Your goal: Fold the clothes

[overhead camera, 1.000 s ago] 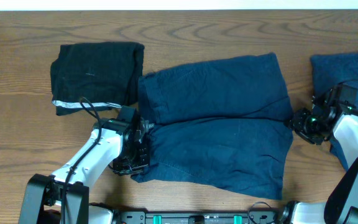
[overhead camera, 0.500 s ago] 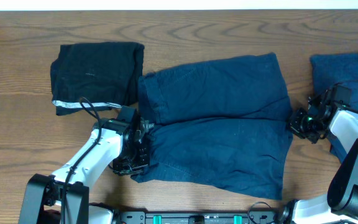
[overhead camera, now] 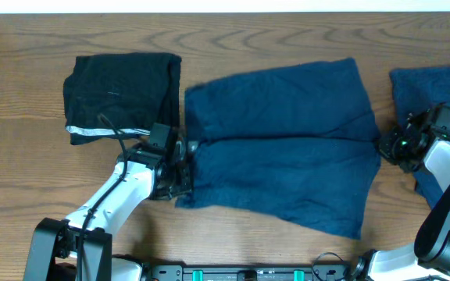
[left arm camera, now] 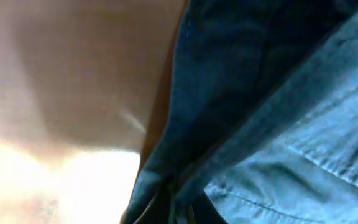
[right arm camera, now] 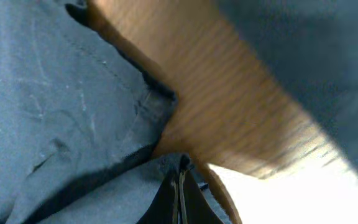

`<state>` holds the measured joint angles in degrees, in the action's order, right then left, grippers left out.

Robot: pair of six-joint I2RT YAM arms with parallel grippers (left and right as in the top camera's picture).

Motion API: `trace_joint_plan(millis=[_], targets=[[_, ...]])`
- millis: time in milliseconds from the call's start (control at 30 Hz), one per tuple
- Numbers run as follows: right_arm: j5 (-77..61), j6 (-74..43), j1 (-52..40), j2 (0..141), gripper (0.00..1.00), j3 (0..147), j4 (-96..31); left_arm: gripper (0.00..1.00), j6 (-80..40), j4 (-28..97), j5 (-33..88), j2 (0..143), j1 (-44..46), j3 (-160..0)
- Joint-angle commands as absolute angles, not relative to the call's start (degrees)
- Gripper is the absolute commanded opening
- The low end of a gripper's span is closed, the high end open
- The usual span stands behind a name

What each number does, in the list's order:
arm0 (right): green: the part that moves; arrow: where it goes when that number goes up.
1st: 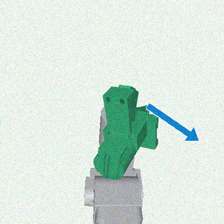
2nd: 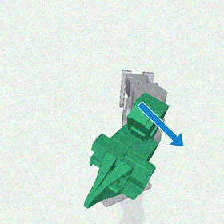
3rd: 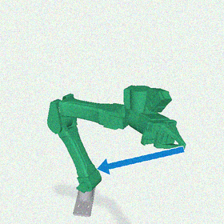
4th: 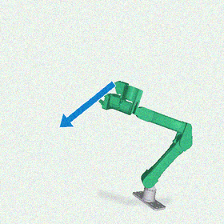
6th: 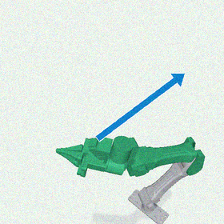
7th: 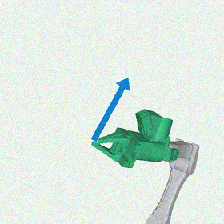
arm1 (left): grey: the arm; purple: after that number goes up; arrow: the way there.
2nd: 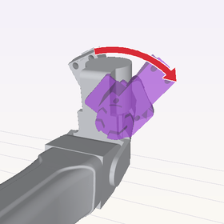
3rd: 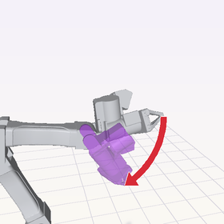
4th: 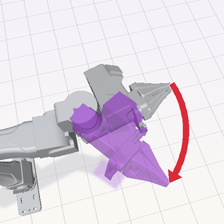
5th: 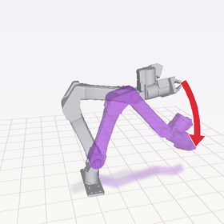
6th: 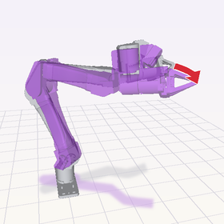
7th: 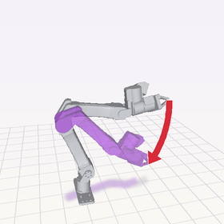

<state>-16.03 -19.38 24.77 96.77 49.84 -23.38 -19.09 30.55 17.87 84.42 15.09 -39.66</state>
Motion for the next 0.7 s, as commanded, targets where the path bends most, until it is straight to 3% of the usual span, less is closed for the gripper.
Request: trace_joint_plan(millis=[0,167,300,667], targets=[[-14.81,-20.58,24.86,97.21,0.01,51.00,-21.17,0.06,-17.85,26.06,17.15,85.56,14.81,-39.64],[-16.67,-20.99,24.23,97.51,0.01,51.00,-15.07,0.06,-17.65,18.17,17.21,88.79,14.81,-41.91],[-23.83,-20.86,24.43,97.34,0.01,51.66,-15.38,0.06,-17.63,21.76,20.45,89.38,14.81,-44.99],[-16.32,-16.29,26.94,95.53,0.04,64.10,-44.36,0.06,-15.49,45.82,19.90,84.23,14.81,-46.96]])
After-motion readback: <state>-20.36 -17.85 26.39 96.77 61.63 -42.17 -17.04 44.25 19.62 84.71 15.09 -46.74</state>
